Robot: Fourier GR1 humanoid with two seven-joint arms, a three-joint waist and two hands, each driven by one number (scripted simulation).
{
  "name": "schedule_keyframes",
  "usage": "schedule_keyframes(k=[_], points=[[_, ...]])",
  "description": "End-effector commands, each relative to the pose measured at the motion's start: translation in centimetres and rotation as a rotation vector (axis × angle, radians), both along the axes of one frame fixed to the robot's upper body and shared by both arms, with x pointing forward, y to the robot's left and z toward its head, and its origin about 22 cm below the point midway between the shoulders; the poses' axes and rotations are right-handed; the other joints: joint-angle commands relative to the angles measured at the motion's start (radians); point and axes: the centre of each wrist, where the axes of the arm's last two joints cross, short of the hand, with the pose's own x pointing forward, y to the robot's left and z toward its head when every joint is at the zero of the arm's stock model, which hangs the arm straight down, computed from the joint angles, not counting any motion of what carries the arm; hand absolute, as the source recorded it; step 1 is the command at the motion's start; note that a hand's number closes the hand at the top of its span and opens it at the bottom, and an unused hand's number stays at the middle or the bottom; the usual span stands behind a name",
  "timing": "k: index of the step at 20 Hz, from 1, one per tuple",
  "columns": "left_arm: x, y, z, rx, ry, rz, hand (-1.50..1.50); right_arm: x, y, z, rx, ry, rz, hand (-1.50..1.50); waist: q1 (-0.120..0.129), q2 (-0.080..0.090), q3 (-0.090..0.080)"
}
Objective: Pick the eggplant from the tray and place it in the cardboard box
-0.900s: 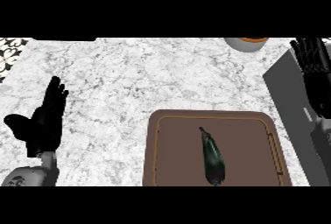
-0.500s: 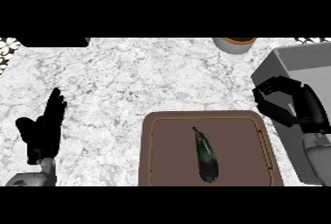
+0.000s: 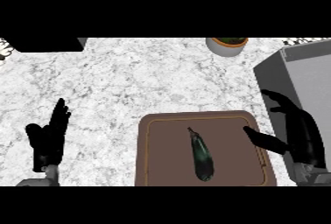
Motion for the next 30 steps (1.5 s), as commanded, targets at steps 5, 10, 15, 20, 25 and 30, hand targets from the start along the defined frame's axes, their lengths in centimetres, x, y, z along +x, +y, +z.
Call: schedule_keyframes(k=[5,10,15,20,25,30], points=[[0.5,-0.9,-0.1,0.004,-0.005,-0.028,0.00,-3.6,3.3,4.1,-0.091,0.348,-0.158,-1.50,0.016,0.017,0.028],[1.7,-1.0,0.3,-0.005,-0.020,-0.044,0.00,-4.6,6.1,8.2,-0.117,0.509,-0.136,-1.50,0.036,0.022,0.030],[1.2,-1.3,-1.3,-0.008,-0.012,-0.074,0.00,-2.1,8.6,8.4,-0.123,0.616,-0.136,-1.50,0.058,0.028,0.029],[1.3,-1.4,-1.1,0.015,-0.024,-0.067,0.00,-1.1,9.8,6.1,-0.167,0.745,-0.121,-1.50,0.059,0.026,0.030],[1.9,-0.6,-0.4,0.010,-0.026,-0.056,0.00,0.1,10.3,4.0,-0.171,0.849,-0.137,-1.50,0.050,0.024,0.029],[1.9,-1.3,-1.2,0.000,-0.005,-0.068,0.00,1.6,12.8,4.5,-0.130,0.837,-0.112,-1.50,0.045,0.023,0.029]])
